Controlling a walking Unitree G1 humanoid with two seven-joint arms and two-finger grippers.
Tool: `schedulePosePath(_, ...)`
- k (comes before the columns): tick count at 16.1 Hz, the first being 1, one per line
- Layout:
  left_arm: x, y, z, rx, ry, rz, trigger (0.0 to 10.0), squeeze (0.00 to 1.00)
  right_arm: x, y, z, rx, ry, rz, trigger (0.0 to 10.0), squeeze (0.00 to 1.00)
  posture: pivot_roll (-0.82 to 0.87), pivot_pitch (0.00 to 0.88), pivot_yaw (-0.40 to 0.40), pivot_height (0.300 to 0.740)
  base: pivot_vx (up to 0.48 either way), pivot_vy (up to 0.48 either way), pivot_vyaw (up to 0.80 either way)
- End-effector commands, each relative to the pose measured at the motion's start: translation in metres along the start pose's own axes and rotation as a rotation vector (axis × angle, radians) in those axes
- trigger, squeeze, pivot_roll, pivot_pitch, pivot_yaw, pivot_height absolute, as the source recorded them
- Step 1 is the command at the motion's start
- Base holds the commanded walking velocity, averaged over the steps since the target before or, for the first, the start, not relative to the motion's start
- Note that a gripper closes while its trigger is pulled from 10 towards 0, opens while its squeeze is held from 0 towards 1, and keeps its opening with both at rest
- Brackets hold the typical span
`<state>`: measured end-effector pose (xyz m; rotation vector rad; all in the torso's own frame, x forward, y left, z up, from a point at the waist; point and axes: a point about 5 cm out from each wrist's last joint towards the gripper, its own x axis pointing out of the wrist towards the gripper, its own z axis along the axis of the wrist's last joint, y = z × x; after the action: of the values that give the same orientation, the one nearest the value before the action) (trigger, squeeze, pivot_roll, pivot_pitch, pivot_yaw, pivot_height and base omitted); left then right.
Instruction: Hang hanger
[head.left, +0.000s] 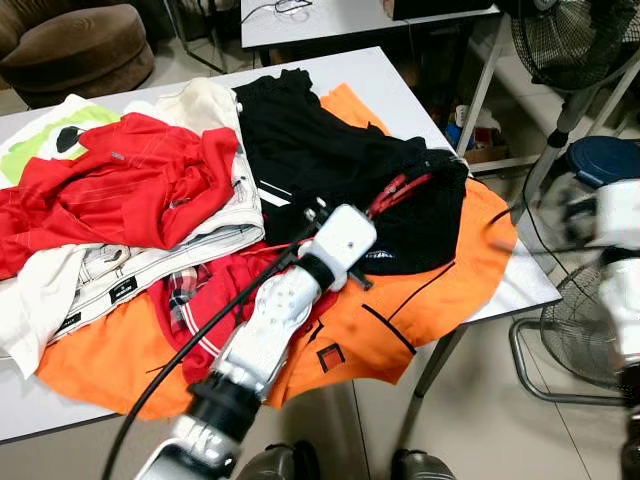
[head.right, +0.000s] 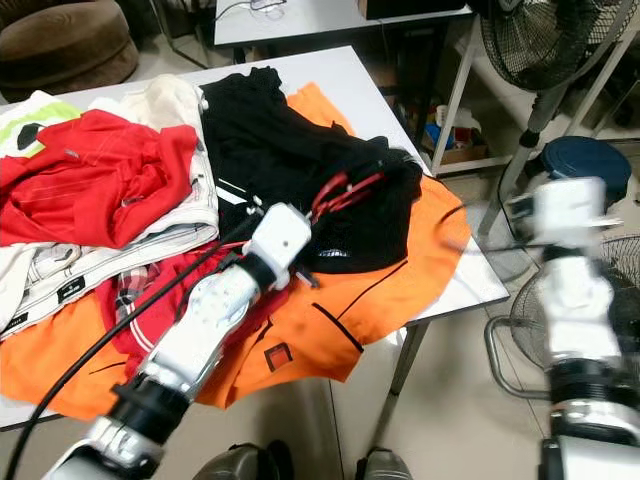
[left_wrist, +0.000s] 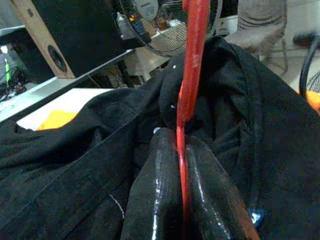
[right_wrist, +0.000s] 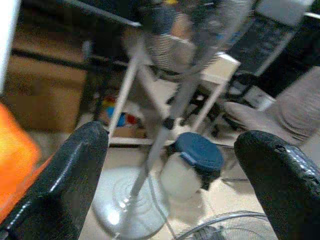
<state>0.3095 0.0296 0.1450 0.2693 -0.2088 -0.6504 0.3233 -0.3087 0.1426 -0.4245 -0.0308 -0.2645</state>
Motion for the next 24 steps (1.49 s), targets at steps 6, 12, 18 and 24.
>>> schedulePosePath(6, 0.003, -0.001, -0.002, -0.081, 0.029, 0.001, 10.0, 0.00, 0.022, 0.034, 0.049, 0.143, -0.185, 0.102, 10.0, 0.00, -0.12, 0.105, 0.129, 0.740, 0.000, 0.000, 0.00)
schedulePosePath(12, -0.005, 0.008, -0.009, -0.046, 0.066, 0.017, 10.0, 0.00, 0.024, 0.036, 0.060, 0.592, -0.119, 0.304, 10.0, 0.00, -0.10, 0.114, 0.112, 0.740, 0.000, 0.000, 0.00)
schedulePosePath(18, -0.005, 0.008, -0.011, -0.028, 0.078, -0.002, 10.0, 0.00, 0.012, 0.056, 0.052, 0.721, -0.025, 0.455, 10.0, 0.00, -0.11, 0.110, 0.127, 0.740, 0.000, 0.000, 0.00)
schedulePosePath(24, -0.007, 0.007, -0.010, -0.009, 0.073, -0.002, 10.0, 0.00, 0.004, 0.075, 0.073, 0.758, -0.044, 0.557, 10.0, 0.00, -0.10, 0.101, 0.113, 0.740, 0.000, 0.000, 0.00)
